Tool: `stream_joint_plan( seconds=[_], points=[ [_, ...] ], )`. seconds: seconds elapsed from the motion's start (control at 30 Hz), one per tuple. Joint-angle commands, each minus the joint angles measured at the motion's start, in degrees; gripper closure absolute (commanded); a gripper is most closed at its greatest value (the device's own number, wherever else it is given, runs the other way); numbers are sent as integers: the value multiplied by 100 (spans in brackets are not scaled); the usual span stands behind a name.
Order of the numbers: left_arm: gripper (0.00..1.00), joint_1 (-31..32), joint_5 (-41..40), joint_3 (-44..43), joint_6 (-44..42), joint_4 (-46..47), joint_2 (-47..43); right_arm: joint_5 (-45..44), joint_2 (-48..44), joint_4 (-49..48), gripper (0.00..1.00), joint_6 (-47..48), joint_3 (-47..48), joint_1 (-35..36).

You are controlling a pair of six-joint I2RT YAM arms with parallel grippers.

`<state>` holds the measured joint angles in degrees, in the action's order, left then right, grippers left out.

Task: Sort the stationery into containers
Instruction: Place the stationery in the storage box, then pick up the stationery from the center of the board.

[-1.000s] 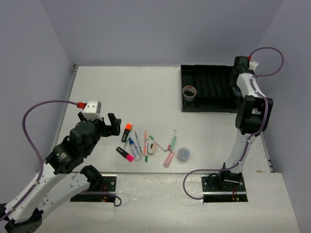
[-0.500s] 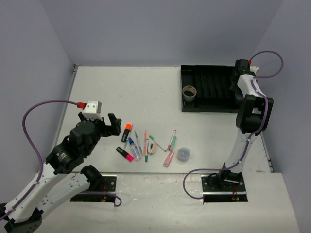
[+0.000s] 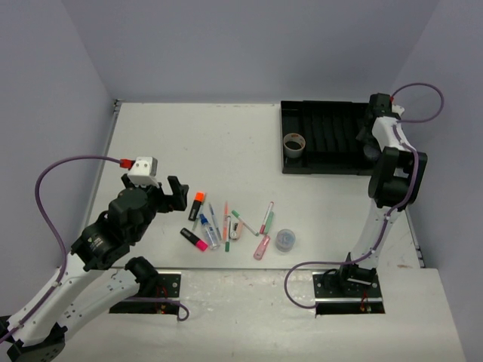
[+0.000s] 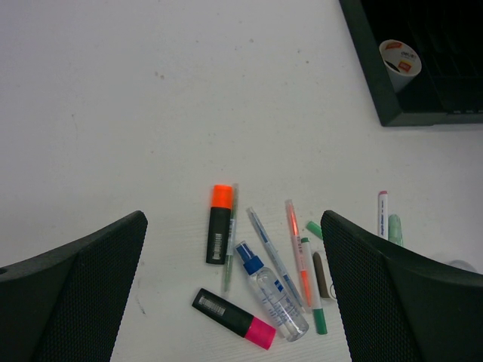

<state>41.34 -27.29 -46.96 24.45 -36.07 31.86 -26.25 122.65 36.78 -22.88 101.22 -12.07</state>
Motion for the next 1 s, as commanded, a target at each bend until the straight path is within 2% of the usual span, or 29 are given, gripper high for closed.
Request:
stream_joint_plan(
  seconds=[0.0, 0.17, 0.3, 0.47, 0.53, 0.67, 0.77, 0.83, 0.97],
  points=[
    [0, 23, -41, 55, -80, 197, 21, -28, -41, 213, 24, -43, 476, -33],
    [0, 24, -14, 56, -98, 206, 32, 89, -227, 314, 11, -32, 558, 30],
    [0, 26, -2, 55, -101, 206, 66, 170, -388, 453, 11, 14, 657, 211],
    [0, 32, -8, 49, -107, 206, 116, 85, -1128, 357, 11, 76, 365, 872],
    [0, 23, -25, 47, -107, 197, 139, -2, -1617, 103, 9, 212, -108, 1418],
    [0, 14, -93, 41, -98, 183, 160, 167, -2446, 224, 5, 202, -1070, 2365],
    [0, 14, -133, 32, -89, 177, 189, 315, -2878, 164, 2, -56, -1794, 3097],
    [0, -8, -200, 5, -76, 143, 279, 444, -3155, 180, 1, -259, -2490, 4021],
    [0, -38, -224, -14, -55, 118, 354, 876, -3457, 170, 1, -487, -3034, 4799]
  ],
)
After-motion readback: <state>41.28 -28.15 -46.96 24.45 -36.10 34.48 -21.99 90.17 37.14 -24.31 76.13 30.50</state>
